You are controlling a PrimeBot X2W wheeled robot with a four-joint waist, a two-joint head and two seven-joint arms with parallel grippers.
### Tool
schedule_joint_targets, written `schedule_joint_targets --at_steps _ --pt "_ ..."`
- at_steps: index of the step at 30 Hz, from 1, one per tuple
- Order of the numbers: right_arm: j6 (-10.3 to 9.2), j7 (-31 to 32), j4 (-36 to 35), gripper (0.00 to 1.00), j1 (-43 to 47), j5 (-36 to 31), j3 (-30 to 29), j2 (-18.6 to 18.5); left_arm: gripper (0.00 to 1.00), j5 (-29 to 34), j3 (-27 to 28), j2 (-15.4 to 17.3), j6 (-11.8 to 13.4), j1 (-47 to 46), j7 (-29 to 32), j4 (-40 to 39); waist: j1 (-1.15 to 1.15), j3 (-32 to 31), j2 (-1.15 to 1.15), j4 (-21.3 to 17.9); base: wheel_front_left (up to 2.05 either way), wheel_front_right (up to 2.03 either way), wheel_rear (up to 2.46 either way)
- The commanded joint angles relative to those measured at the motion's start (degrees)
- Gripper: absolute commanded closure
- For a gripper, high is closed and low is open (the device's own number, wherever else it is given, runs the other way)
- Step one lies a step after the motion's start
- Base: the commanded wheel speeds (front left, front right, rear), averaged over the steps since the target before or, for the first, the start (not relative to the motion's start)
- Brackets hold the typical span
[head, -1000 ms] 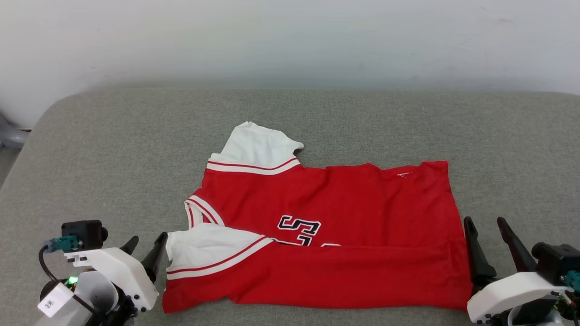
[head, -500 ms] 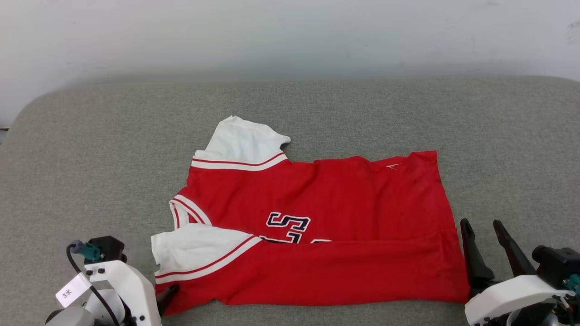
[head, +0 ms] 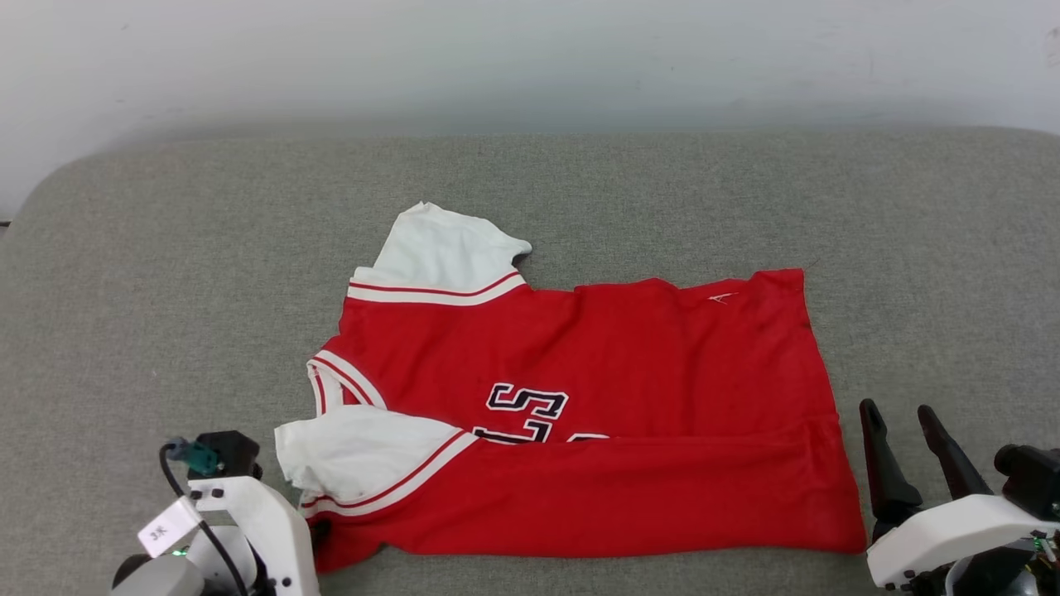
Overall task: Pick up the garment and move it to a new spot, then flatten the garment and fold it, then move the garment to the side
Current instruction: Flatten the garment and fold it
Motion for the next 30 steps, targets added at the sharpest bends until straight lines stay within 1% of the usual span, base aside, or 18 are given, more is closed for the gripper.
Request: schedule_joint_targets --at_steps 1,5,9,12,16,20,23,24,25,30 --pt "-0.05 1.2 -0.5 0.00 -0.5 0.2 -0.7 0.1 1.00 0.1 -2.5 -3.4 -0.9 1.4 0.3 0.3 0.01 -0.2 -0.01 0.2 0.00 0.00 0.00" --pt "-0.05 7.0 -1.0 0.00 0.0 1.5 -2.5 -2.0 1.00 1.3 -0.9 -1.6 0.1 1.1 -2.3 -1.6 0.01 -0.9 -0.01 0.4 0.00 0.00 0.00" --pt "-0.05 16.1 -0.9 0.00 1.1 1.8 -3.3 -4.9 1.00 2.2 0.4 0.5 1.8 1.9 -4.3 -4.6 0.01 -1.7 -0.01 0.6 0.00 0.00 0.00" --pt "-0.05 23.8 -1.2 0.00 1.1 3.2 -2.1 -7.2 1.00 2.9 1.0 1.7 3.1 2.4 -5.1 -7.9 0.01 -1.8 -0.01 0.8 0.00 0.00 0.00" --pt "-0.05 30.9 -1.3 0.00 0.1 4.9 1.3 -9.2 1.00 3.9 1.2 3.1 4.4 2.3 -5.5 -12.0 0.01 -1.0 -0.01 1.3 0.00 0.00 0.00" --pt "-0.05 35.1 0.1 0.00 -1.3 5.9 5.4 -10.0 1.00 4.5 1.5 4.0 5.4 2.1 -5.5 -14.8 0.01 0.2 -0.01 1.6 0.00 0.00 0.00" --pt "-0.05 36.6 2.1 0.00 -2.6 6.4 7.7 -10.1 1.00 4.7 1.6 4.0 6.0 2.0 -5.4 -16.0 0.01 1.0 -0.01 1.8 0.00 0.00 0.00" --pt "-0.05 36.6 2.1 0.00 -2.6 6.4 7.7 -10.1 1.00 4.7 1.6 4.0 6.0 2.0 -5.4 -16.0 0.01 1.0 -0.01 1.8 0.00 0.00 0.00" --pt "-0.05 38.0 4.1 0.00 -3.1 6.7 8.9 -10.0 1.00 4.8 1.5 4.2 6.2 2.1 -5.3 -16.6 0.01 1.5 -0.01 1.9 0.00 0.00 0.00" --pt "-0.02 40.1 8.7 0.00 -3.8 7.5 12.3 -9.2 1.00 4.5 1.7 4.0 6.4 2.1 -5.5 -17.2 0.01 2.7 -0.01 2.3 0.00 0.00 0.00"
